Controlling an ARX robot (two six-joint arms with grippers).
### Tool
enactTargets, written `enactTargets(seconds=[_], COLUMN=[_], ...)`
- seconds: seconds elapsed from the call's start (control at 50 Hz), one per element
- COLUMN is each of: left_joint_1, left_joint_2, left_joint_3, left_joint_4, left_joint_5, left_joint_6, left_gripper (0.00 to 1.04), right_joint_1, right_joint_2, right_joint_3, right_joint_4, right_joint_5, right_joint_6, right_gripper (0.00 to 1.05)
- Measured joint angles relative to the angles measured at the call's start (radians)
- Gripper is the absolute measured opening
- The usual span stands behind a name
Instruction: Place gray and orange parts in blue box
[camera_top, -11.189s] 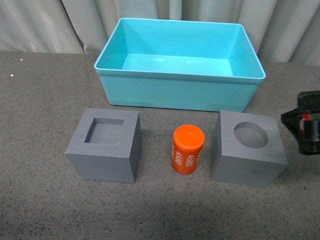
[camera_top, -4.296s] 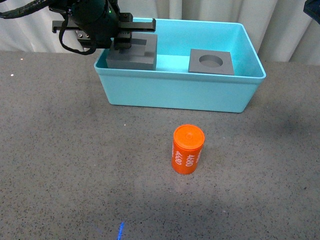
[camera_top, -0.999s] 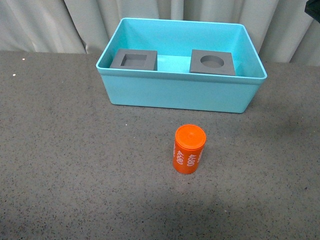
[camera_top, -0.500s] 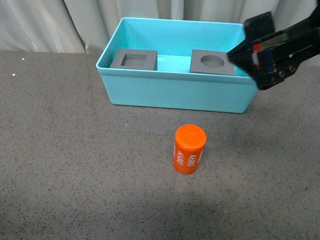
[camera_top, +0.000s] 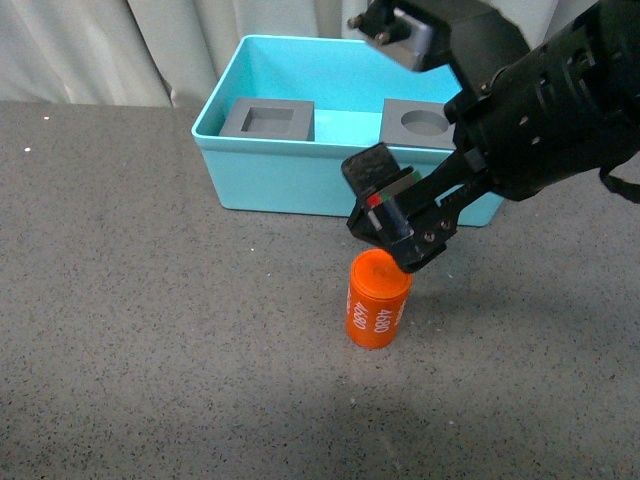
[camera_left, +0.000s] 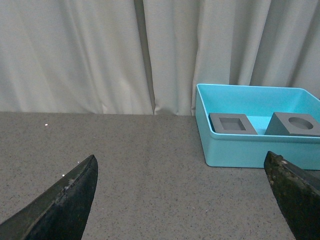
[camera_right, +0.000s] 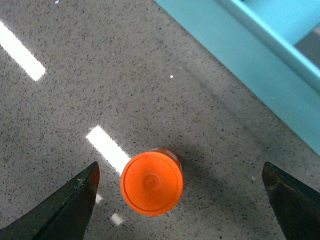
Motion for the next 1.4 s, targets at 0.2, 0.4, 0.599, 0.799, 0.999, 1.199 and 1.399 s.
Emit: enactTargets(seconds=[0.2,0.4,0.599,0.799,0.999,1.199,1.399], left_joint_1=[0.000,0.000,0.000,0.000,0.000,0.000,0.000], left_joint_2=[0.000,0.000,0.000,0.000,0.000,0.000,0.000], left_joint_3=[0.000,0.000,0.000,0.000,0.000,0.000,0.000], left_joint_4=[0.000,0.000,0.000,0.000,0.000,0.000,0.000], left_joint_5=[0.000,0.000,0.000,0.000,0.000,0.000,0.000], left_joint_6=[0.000,0.000,0.000,0.000,0.000,0.000,0.000], left_gripper=[0.98,0.98,0.98,0.98,0.98,0.98,0.98], right_joint_1=[0.043,0.068,0.079,0.078,0.069,0.015,-0.110], right_joint_2=[0.087,0.175,0.230,0.260,0.260,0.116,0.032], right_joint_3=[0.030,0.069,0.104,0.105,0.106,0.105,0.304], right_joint_4=[-0.023,-0.042,-0.074,-0.081,-0.080,-0.066,-0.086], right_joint_5=[0.044,0.060,0.074,0.076,0.079,0.018,-0.021], right_joint_6=[-0.047,-0.037,-0.027,-0.013,0.011,0.013,0.019], right_gripper=[0.95,0.95,0.82,0.57,0.46,0.45,0.45])
